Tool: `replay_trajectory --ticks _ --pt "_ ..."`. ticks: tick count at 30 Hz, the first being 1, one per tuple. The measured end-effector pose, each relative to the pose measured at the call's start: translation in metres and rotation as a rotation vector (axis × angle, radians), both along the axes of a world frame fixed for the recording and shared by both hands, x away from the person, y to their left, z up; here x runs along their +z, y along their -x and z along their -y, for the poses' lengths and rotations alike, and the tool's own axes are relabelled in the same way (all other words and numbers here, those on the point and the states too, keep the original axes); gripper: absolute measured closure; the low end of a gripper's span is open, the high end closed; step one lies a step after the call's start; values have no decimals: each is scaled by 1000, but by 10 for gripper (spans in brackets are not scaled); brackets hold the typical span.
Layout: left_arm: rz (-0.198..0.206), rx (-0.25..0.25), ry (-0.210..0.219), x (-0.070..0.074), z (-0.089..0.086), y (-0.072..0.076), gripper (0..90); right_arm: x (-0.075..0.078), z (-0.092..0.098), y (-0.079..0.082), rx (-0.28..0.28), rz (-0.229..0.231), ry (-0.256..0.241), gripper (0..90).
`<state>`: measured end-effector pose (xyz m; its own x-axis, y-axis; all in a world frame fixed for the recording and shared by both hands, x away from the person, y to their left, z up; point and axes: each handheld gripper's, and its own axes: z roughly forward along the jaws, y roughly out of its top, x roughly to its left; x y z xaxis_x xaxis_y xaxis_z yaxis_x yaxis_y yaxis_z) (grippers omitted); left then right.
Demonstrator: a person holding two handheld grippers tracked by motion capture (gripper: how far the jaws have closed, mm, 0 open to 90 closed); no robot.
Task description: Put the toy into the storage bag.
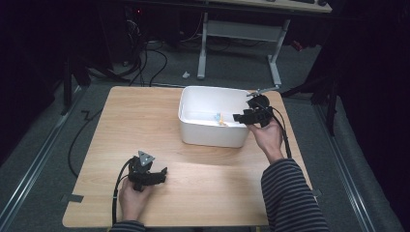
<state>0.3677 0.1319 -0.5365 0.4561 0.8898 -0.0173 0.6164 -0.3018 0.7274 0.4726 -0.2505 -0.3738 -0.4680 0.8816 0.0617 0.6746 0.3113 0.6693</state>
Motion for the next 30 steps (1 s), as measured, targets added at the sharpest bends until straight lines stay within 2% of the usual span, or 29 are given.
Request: replay_trajectory --ticks 11,30 --pt "0 0 0 0 0 0 150 11 25 24 -14 55 -32 455" --pt "0 0 -1 0 0 0 150 12 56 66 -40 75 -58 463"
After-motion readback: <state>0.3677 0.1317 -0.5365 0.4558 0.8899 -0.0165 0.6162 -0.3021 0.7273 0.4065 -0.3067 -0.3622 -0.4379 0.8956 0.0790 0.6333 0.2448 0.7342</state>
